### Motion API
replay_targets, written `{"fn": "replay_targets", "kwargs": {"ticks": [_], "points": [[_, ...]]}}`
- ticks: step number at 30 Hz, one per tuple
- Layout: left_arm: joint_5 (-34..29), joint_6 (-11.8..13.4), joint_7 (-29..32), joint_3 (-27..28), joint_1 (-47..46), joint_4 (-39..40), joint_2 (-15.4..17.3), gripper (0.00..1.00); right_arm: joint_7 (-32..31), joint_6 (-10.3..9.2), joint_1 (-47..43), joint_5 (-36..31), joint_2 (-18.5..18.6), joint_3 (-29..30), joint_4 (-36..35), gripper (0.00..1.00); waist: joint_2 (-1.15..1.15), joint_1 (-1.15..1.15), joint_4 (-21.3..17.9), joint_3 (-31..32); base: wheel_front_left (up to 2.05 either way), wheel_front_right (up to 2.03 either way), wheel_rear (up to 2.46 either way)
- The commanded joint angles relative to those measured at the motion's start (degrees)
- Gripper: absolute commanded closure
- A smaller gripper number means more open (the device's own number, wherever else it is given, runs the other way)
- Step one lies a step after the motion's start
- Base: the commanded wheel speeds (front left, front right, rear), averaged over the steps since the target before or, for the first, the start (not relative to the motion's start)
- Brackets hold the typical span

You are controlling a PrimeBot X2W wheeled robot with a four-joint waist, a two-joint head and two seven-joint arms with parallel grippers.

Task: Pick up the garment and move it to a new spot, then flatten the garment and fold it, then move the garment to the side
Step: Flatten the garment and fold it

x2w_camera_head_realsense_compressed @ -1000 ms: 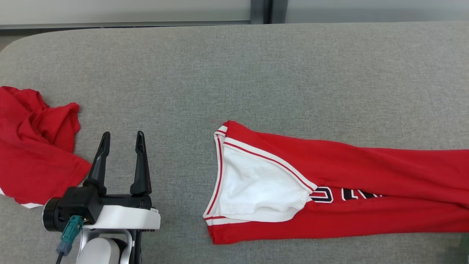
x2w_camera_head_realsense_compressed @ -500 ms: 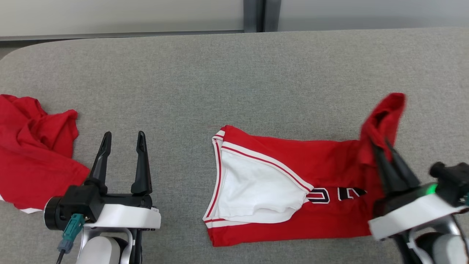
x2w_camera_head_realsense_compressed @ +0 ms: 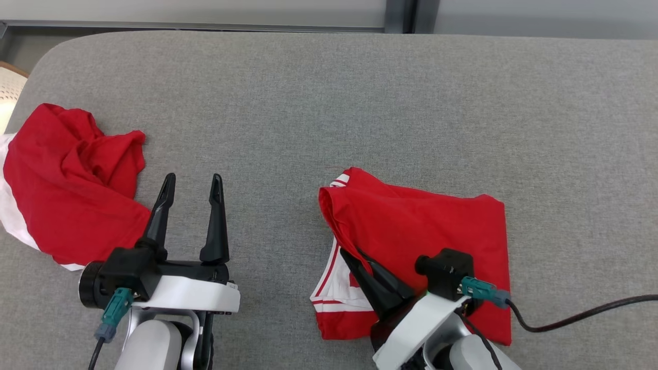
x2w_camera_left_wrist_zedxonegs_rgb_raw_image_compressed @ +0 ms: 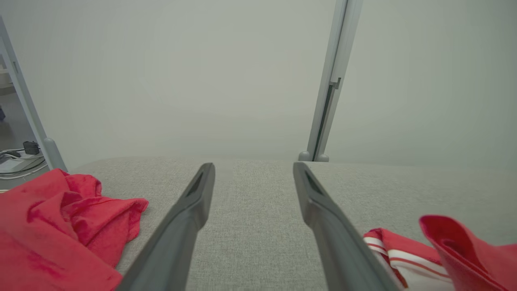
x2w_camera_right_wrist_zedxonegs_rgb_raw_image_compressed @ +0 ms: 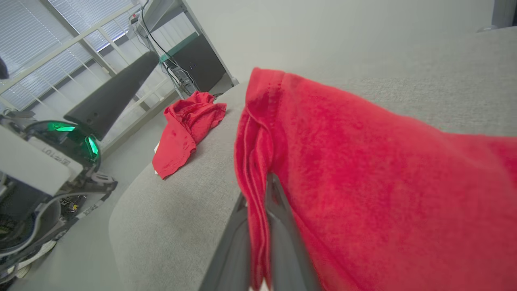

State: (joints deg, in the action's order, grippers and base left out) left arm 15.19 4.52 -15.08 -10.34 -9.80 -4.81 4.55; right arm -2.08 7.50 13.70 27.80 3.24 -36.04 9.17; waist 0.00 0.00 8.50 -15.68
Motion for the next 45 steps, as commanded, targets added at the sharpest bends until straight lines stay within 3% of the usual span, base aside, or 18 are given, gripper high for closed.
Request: {"fn": "replay_targets", "kwargs": {"ticks": [1,7,8,9,10,13,17,24,28,31,45], "points": [[-0.46,-0.38,-0.11,0.14,-0.81,-0.19,-0.09,0.0,2.26,-0.02,1.94,0.78,0.22,-0.04,3.47,1.0,0.0,0.0,0.47,-0.45,0.0,0.0,0.0],[-0.66,-0.36,-0.11,0.18,-1.06,-0.27,-0.48,0.0,5.05,-0.01,4.39,1.99,-0.14,-0.8,9.6,1.0,0.0,0.0,0.59,-0.87,0.0,0.0,0.0],[-0.73,-0.39,-0.11,0.16,-1.11,-0.27,-0.55,0.0,5.48,-0.01,4.84,2.2,-0.14,-1.12,10.36,0.91,0.0,0.0,0.52,-0.94,0.0,0.0,0.0],[-0.82,-0.45,-0.11,0.09,-1.24,-0.35,-0.68,0.0,6.78,-0.01,6.04,2.44,-0.23,-2.58,10.79,0.02,0.0,0.0,0.37,-1.02,0.0,0.0,0.0],[-0.87,-0.48,-0.11,0.13,-1.32,-0.35,-0.69,0.0,7.4,-0.01,6.61,2.71,-0.25,-3.55,10.27,0.0,0.0,0.0,0.24,-1.05,0.0,0.0,0.0],[-1.06,-0.59,-0.11,0.43,-1.28,-0.27,-0.68,0.0,10.57,-0.02,8.13,3.14,0.69,-5.12,6.66,0.0,0.0,0.0,-0.37,-0.9,0.0,0.0,0.0],[-1.51,-0.46,-0.11,1.15,-0.34,-0.13,-0.48,0.0,13.08,-0.01,8.21,1.37,5.02,-0.21,0.91,0.0,0.0,0.0,-1.98,-0.17,0.0,0.0,0.0],[-1.95,-0.3,-0.1,2.17,1.29,-0.31,0.32,0.0,12.13,-0.02,1.27,-5.0,11.12,20.29,-6.22,0.0,0.0,0.0,-4.18,1.92,0.0,0.0,0.0],[-1.02,-0.69,-0.11,2.88,2.0,-0.53,1.16,0.0,9.71,-0.01,-4.37,-8.08,12.17,31.21,-10.31,0.0,0.0,0.0,-5.27,3.19,0.0,0.0,0.0],[-0.64,-0.37,-0.05,3.47,2.65,-0.37,1.59,0.0,7.53,-0.01,-8.19,-9.52,11.91,35.92,-13.55,0.0,0.0,0.0,-5.84,3.97,0.0,0.0,0.0],[-0.5,0.51,2.09,3.28,10.98,-1.36,3.76,0.0,2.78,-0.01,-19.75,-10.05,8.85,36.09,-16.33,0.0,0.0,0.0,-6.34,14.85,0.0,0.0,0.0]]}}
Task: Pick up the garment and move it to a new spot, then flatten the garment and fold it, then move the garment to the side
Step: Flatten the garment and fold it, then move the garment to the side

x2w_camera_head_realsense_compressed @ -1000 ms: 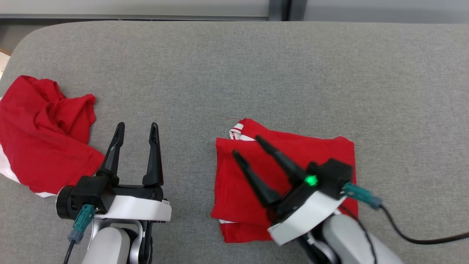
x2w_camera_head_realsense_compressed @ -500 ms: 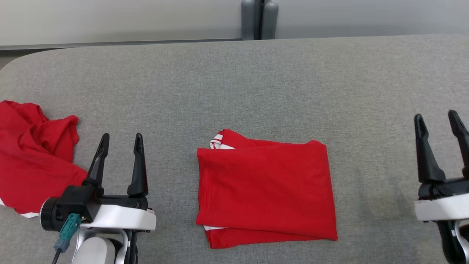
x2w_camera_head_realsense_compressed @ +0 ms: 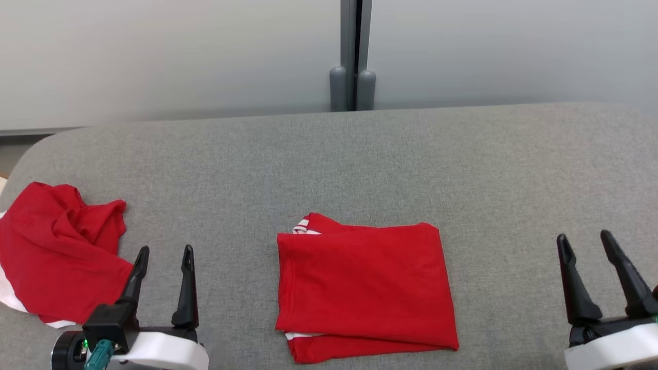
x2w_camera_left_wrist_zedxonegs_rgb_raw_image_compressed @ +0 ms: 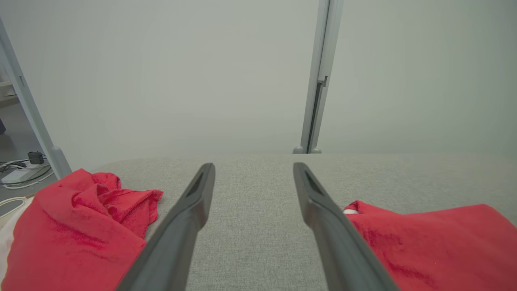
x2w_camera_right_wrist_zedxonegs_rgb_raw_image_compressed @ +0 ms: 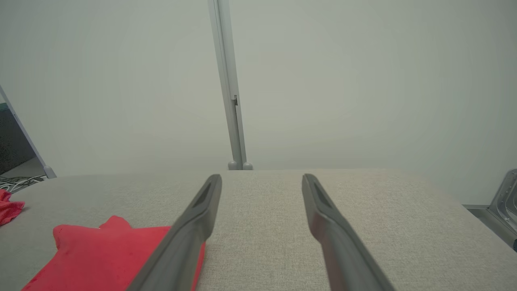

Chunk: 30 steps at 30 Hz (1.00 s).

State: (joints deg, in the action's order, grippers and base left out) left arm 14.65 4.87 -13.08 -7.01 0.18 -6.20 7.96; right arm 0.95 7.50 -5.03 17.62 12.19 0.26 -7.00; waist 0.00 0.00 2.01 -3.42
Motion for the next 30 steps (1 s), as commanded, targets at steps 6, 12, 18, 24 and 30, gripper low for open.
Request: {"fn": "replay_targets", "kwargs": {"ticks": [6,12,18,24,30], "points": [[0.16,0.43,1.19,-0.22,3.22,0.86,1.17,0.0,-1.53,-0.02,-4.0,0.35,-0.62,-0.84,-0.81,0.0,0.0,0.0,0.15,4.59,0.0,0.0,0.0],[-0.01,0.83,1.81,-0.48,4.18,1.18,1.63,0.0,-2.01,-0.02,-5.63,0.51,-0.97,-0.55,-1.35,0.0,0.0,0.0,0.22,5.31,0.0,0.0,0.0],[0.27,1.12,1.86,-0.6,4.11,1.02,1.82,0.0,-2.67,-0.02,-5.49,0.4,-0.91,-0.38,-1.75,0.0,0.0,0.0,0.06,5.11,0.0,0.0,0.0],[0.4,1.2,1.54,-0.81,3.45,0.74,1.99,0.0,-2.97,-0.01,-4.9,0.13,-0.76,-0.28,-1.9,0.0,0.0,0.0,0.13,4.8,0.0,0.0,0.0],[0.65,0.95,1.29,-1.16,2.81,0.37,1.98,0.0,-3.15,-0.02,-5.35,-0.02,-0.96,0.17,-1.82,0.0,0.0,0.0,0.62,4.75,0.0,0.0,0.0]]}}
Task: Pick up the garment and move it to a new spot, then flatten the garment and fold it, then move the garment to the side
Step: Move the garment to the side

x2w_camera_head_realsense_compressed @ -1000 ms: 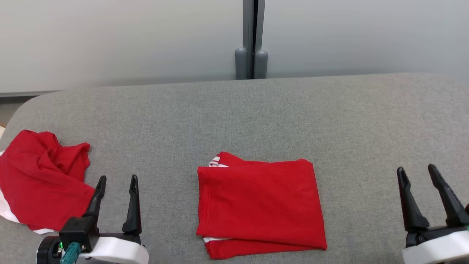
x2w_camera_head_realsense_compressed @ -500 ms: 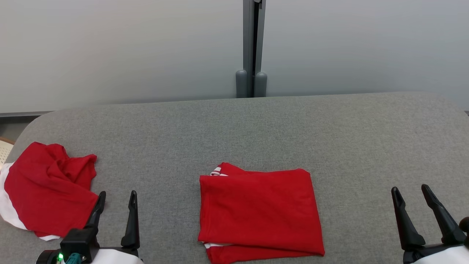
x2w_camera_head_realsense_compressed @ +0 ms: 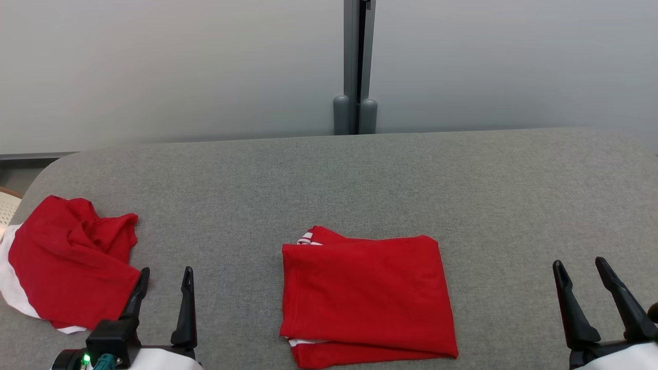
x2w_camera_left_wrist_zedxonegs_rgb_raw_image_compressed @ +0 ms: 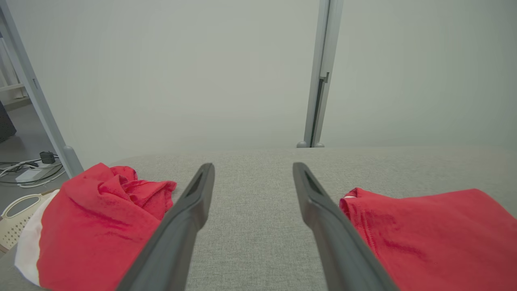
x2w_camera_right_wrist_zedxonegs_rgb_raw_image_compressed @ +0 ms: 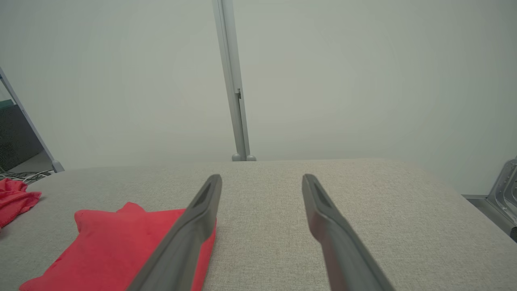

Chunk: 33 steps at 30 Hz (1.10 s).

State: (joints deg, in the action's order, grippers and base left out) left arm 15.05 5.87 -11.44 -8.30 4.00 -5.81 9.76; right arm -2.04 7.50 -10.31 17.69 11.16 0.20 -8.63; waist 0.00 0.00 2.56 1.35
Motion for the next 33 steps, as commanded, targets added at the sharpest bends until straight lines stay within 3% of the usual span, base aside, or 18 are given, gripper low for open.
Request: {"fn": "replay_targets", "kwargs": {"ticks": [1,7,11,16,25,26,27,28,33], "points": [[0.23,-0.09,-0.29,0.06,-1.15,-0.11,0.24,0.0,-0.21,-0.02,-0.2,-0.13,0.02,0.36,-0.26,0.0,0.0,0.0,0.22,-0.06,0.0,0.0,0.0],[0.19,-0.54,-0.63,-0.82,-3.0,0.02,-0.14,0.0,-0.92,-0.02,-0.18,-0.34,0.0,0.93,-0.04,0.0,0.0,0.0,2.24,-1.41,0.0,0.0,0.0],[-0.52,-0.95,-1.25,-2.46,-6.55,1.21,-1.32,0.0,-1.26,-0.02,1.28,0.53,0.07,1.07,1.89,0.0,0.0,0.0,5.47,-5.69,0.0,0.0,0.0],[-0.63,-1.25,-2.67,-3.82,-11.36,1.64,-3.36,0.0,-1.44,-0.03,4.4,2.23,0.68,-1.66,8.05,0.0,0.0,0.0,9.9,-11.73,0.0,0.0,0.0],[-0.16,-1.8,-3.69,-5.84,-15.83,-0.42,-5.67,0.0,-2.61,-0.02,7.64,4.68,-0.1,-4.32,18.8,0.0,0.0,0.0,15.56,-15.59,0.0,0.0,0.0],[-0.14,-1.83,-3.77,-5.92,-16.22,-0.72,-5.88,0.0,-3.33,-0.02,7.9,4.82,-0.29,-4.41,20.18,0.24,0.0,0.0,16.04,-15.84,0.0,0.0,0.0],[-0.19,-1.81,-3.76,-5.81,-16.47,-0.53,-5.98,0.0,-3.76,-0.02,7.75,4.7,-0.23,-4.67,20.54,0.55,0.0,0.0,16.11,-15.89,0.0,0.0,0.0],[-0.36,-1.73,-3.77,-5.62,-16.52,-0.29,-5.99,0.0,-3.86,-0.01,7.63,4.64,-0.2,-4.84,20.54,1.0,0.0,0.0,16.07,-15.9,0.0,0.0,0.0],[-1.81,-1.29,-3.78,-4.75,-15.86,0.59,-5.99,0.0,-4.42,-0.08,7.3,2.99,1.24,-4.63,17.95,1.0,0.0,0.0,13.9,-16.08,0.0,0.0,0.0]]}}
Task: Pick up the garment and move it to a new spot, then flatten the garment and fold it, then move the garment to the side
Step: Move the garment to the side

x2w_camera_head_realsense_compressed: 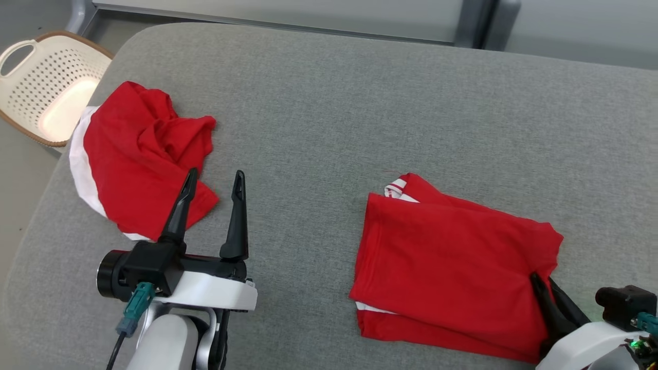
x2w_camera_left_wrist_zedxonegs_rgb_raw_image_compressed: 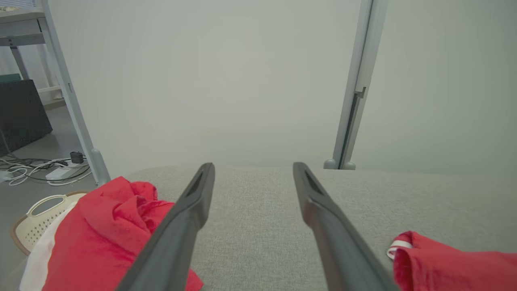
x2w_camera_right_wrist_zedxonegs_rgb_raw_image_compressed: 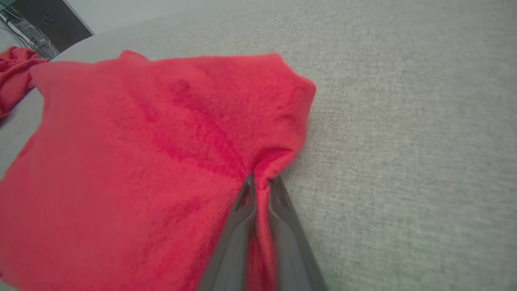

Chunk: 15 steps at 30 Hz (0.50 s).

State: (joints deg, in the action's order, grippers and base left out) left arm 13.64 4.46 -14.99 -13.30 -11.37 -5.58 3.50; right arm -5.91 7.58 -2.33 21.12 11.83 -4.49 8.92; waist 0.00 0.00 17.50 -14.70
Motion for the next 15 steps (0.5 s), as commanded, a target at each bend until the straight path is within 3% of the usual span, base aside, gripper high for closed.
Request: {"fn": "replay_targets", "kwargs": {"ticks": [1,8,15], "points": [[-0.75,0.23,-0.23,0.67,-0.38,0.61,0.49,0.0,-0.6,-0.16,-0.54,-1.19,0.98,-0.31,-0.57,1.0,0.0,0.0,-2.12,-0.03,0.0,0.0,0.0],[-2.22,0.17,-0.19,2.08,-0.01,2.18,1.94,0.0,-0.22,-0.15,0.84,-2.4,3.63,-1.76,-4.21,1.0,0.0,0.0,-12.88,-0.79,0.0,0.0,0.0],[-2.84,-0.23,0.48,1.62,-1.65,3.03,3.3,0.0,1.87,-0.14,3.95,-1.54,4.82,-3.37,-3.27,1.0,0.0,0.0,-24.38,-1.46,0.0,0.0,0.0]]}}
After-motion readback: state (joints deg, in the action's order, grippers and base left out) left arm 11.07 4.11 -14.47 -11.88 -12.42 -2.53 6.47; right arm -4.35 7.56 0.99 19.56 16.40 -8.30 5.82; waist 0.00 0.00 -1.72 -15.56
